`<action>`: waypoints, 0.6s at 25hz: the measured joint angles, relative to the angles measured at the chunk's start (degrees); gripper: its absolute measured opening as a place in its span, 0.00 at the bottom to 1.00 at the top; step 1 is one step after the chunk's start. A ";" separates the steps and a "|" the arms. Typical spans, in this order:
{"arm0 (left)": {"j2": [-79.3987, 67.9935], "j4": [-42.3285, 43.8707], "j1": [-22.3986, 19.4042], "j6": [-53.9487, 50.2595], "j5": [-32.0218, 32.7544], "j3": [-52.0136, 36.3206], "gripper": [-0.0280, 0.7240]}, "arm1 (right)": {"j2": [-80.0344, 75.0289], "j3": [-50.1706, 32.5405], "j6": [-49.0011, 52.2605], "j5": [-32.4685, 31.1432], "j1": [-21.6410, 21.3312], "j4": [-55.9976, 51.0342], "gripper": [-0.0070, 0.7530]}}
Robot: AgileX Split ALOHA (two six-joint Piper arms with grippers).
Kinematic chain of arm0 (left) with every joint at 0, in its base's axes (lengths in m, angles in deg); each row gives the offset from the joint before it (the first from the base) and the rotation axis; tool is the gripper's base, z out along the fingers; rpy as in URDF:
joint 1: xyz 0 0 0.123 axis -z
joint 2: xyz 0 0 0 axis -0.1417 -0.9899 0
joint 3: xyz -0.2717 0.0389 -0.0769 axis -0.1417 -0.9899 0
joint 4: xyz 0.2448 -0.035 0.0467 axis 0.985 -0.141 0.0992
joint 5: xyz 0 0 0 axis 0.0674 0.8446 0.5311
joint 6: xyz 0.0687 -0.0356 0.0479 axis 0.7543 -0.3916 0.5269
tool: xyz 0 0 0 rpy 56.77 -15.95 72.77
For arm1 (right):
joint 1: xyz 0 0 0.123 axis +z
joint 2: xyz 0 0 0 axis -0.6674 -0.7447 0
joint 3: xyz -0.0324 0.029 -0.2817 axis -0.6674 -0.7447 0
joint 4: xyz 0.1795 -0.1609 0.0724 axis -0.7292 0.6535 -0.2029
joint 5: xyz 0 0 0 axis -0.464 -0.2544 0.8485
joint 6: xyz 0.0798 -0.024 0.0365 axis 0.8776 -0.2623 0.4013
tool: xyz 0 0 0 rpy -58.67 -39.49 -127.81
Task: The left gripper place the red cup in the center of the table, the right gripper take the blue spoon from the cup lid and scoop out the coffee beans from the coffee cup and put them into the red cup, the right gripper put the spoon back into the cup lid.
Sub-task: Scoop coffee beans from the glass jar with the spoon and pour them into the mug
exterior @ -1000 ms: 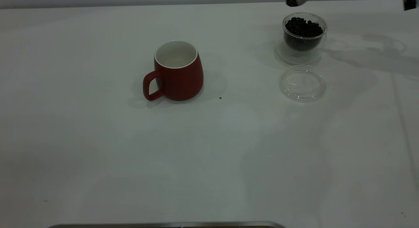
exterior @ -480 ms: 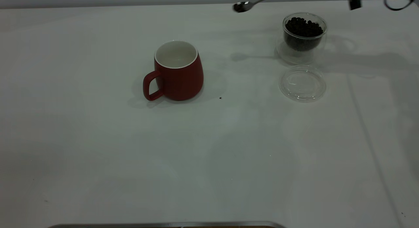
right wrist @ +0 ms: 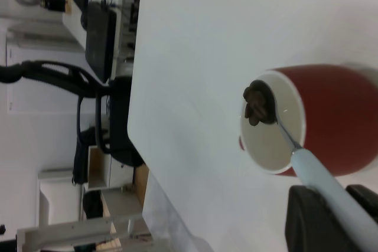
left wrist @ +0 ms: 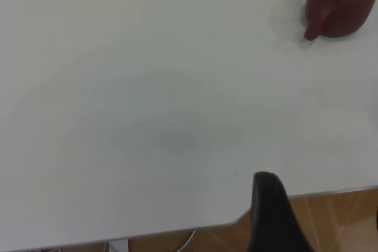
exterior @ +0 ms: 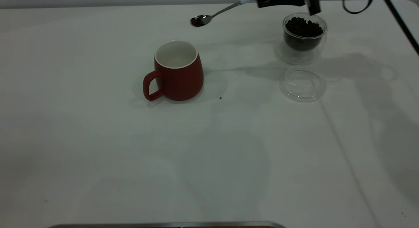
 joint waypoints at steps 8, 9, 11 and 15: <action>0.00 0.00 0.00 0.00 0.00 0.00 0.66 | 0.00 0.00 0.00 0.00 3.42 0.00 0.16; 0.00 0.00 0.00 0.00 0.00 0.00 0.66 | 0.00 0.00 0.00 0.00 3.72 0.00 0.16; 0.00 0.00 0.00 0.00 0.00 0.00 0.66 | -0.05 0.00 -0.06 0.00 4.22 0.05 0.16; 0.00 0.00 0.00 0.00 0.00 0.00 0.66 | -0.24 0.00 -1.99 0.43 5.26 0.10 0.16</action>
